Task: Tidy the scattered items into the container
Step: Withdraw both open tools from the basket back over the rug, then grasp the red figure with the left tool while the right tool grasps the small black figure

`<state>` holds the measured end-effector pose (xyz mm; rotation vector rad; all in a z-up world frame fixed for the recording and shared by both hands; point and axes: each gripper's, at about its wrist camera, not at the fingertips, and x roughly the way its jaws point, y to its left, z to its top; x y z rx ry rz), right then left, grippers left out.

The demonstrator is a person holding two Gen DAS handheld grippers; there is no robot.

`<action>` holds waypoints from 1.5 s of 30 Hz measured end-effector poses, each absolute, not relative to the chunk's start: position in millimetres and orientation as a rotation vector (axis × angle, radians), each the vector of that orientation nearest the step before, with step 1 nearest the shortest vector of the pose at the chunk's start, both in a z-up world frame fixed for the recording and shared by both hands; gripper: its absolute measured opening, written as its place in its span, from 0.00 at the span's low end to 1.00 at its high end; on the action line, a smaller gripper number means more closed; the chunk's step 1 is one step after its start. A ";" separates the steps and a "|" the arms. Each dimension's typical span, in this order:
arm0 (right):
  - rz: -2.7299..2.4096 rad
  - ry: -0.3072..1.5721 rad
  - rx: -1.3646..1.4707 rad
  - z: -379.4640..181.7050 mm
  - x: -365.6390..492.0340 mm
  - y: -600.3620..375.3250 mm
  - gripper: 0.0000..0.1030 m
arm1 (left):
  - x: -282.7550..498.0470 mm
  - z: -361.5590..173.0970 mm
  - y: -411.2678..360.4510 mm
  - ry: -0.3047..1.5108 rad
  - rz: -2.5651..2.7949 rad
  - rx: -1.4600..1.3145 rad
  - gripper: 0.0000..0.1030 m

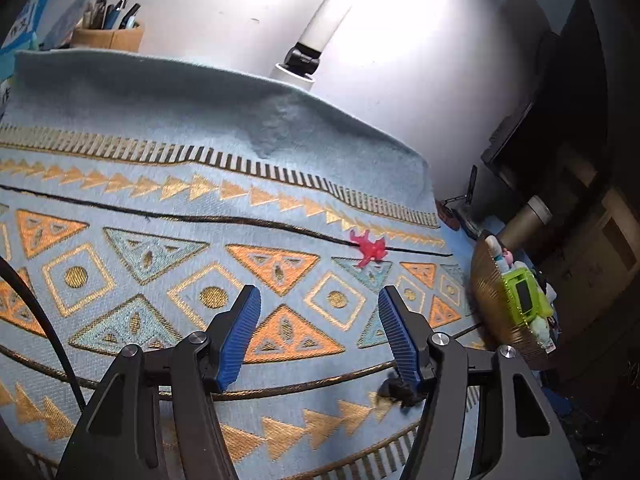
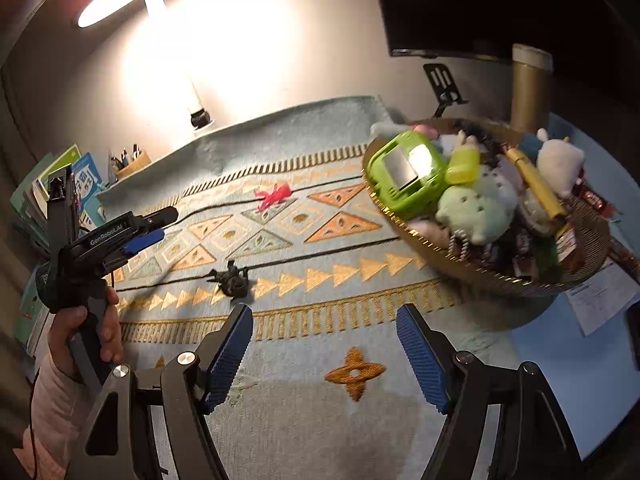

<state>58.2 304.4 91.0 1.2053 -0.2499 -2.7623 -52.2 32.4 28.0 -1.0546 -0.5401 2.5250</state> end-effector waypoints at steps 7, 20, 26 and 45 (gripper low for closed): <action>-2.646 -0.166 1.301 60.1 15.8 245.6 0.71 | -49.2 36.1 32.1 -0.534 2.528 -1.033 0.58; -2.578 0.036 1.323 29.4 -47.1 194.9 0.59 | -119.2 58.2 84.3 -0.160 2.330 -1.091 0.61; -2.558 0.118 1.224 28.1 -39.0 190.8 0.45 | -139.9 32.2 129.8 0.128 2.318 -1.057 0.61; -2.462 -0.185 1.168 30.7 -36.2 218.9 0.46 | -150.7 13.6 185.2 0.398 2.241 -1.062 0.41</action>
